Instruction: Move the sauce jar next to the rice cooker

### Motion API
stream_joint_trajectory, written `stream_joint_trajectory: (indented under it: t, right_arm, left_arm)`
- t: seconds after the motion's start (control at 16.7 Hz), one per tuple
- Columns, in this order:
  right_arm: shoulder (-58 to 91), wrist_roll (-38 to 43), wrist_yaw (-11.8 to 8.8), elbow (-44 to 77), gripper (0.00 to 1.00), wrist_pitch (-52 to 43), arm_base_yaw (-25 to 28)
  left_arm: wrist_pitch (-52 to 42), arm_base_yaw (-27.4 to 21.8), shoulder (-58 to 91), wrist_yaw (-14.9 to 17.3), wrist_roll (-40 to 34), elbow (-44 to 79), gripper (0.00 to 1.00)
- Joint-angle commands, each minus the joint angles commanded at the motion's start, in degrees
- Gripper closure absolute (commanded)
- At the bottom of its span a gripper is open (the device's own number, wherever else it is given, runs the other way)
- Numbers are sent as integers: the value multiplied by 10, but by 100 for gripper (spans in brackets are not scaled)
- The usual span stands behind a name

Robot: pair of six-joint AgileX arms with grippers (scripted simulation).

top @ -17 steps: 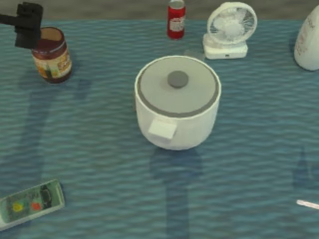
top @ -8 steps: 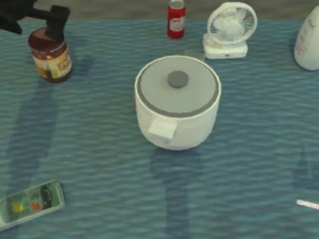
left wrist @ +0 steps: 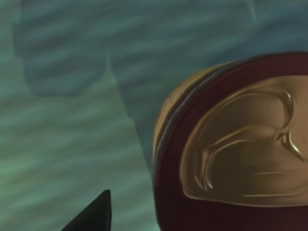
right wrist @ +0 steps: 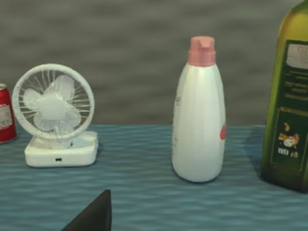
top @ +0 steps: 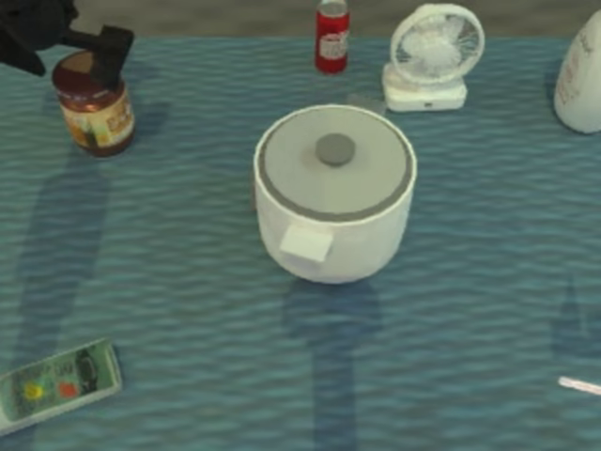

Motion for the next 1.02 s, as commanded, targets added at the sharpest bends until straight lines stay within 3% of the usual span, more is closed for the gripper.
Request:
stream_joint_trajectory:
  t: [0.84, 1.02]
  right_arm:
    - [0, 0, 0, 0, 0, 0, 0]
    - [0, 0, 0, 0, 0, 0, 0]
  left_arm:
    - [74, -4, 41, -1, -4, -32, 0]
    - [74, -4, 41, -1, -4, -32, 23]
